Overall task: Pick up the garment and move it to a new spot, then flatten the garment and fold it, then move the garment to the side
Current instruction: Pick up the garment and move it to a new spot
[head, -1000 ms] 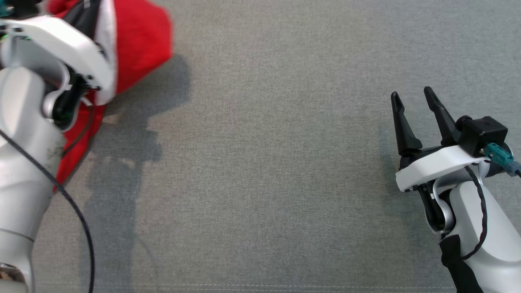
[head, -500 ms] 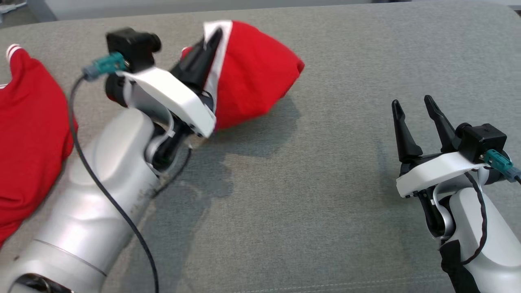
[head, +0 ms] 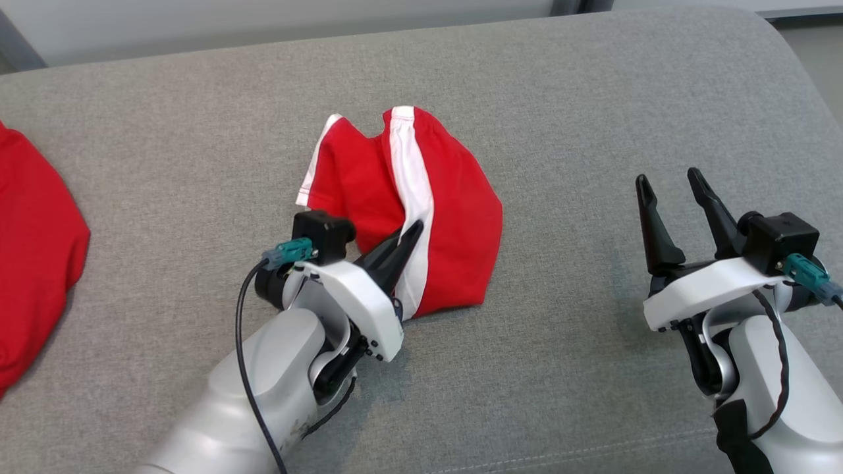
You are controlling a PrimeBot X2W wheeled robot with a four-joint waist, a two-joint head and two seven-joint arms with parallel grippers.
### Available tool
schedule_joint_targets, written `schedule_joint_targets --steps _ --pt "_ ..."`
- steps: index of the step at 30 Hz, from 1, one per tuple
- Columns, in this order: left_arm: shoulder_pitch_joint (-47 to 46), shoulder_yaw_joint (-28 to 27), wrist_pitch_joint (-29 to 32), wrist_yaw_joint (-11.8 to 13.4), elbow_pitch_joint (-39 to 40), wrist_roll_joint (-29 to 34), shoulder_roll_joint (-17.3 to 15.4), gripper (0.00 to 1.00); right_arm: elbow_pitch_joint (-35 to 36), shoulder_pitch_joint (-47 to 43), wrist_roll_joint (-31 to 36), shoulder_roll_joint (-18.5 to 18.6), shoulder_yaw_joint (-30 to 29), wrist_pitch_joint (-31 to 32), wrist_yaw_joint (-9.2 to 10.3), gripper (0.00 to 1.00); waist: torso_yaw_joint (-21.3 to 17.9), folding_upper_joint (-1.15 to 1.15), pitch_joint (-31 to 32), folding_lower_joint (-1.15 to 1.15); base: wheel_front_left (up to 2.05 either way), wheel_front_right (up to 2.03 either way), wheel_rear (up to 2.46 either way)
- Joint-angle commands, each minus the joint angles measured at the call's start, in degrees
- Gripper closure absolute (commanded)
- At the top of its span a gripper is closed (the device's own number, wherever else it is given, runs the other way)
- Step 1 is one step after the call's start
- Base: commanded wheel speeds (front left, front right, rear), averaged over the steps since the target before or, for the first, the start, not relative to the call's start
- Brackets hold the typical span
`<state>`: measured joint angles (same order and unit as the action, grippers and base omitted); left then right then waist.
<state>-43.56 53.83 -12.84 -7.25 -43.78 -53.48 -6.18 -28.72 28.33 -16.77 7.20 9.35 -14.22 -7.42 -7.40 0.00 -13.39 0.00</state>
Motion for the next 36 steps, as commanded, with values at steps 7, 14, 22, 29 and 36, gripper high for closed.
schedule_joint_targets --steps 7,14,22,29,36 --pt "2.69 -1.73 -1.81 0.02 -3.82 1.09 -1.57 1.00 0.96 -1.51 -0.39 0.48 0.37 -0.78 -0.07 0.00 1.57 0.00 2.13 0.00 0.00 0.00 0.00" --pt "6.52 -11.97 -2.14 2.95 4.18 9.95 -2.32 0.00 0.79 -2.38 -0.42 1.17 0.54 -0.78 -0.07 0.00 3.22 0.00 4.76 0.00 0.00 0.00 0.00" --pt "19.88 -27.84 -2.15 6.79 14.92 23.00 -3.84 0.00 0.79 -5.30 -0.43 1.80 -0.35 -0.78 -0.07 0.00 3.74 0.00 9.35 0.00 0.00 0.00 0.00" --pt "28.17 -38.95 -2.15 7.71 19.34 31.10 -3.39 0.00 1.23 -7.41 -0.44 1.98 -1.28 -0.78 -0.07 0.00 4.12 0.00 12.01 0.00 0.00 0.00 0.00" --pt "32.12 -46.85 -2.16 7.43 21.76 36.39 -2.28 0.00 1.95 -8.41 -0.37 2.00 -2.46 -0.78 -0.07 0.00 4.49 0.00 13.22 0.00 0.00 0.00 0.00"
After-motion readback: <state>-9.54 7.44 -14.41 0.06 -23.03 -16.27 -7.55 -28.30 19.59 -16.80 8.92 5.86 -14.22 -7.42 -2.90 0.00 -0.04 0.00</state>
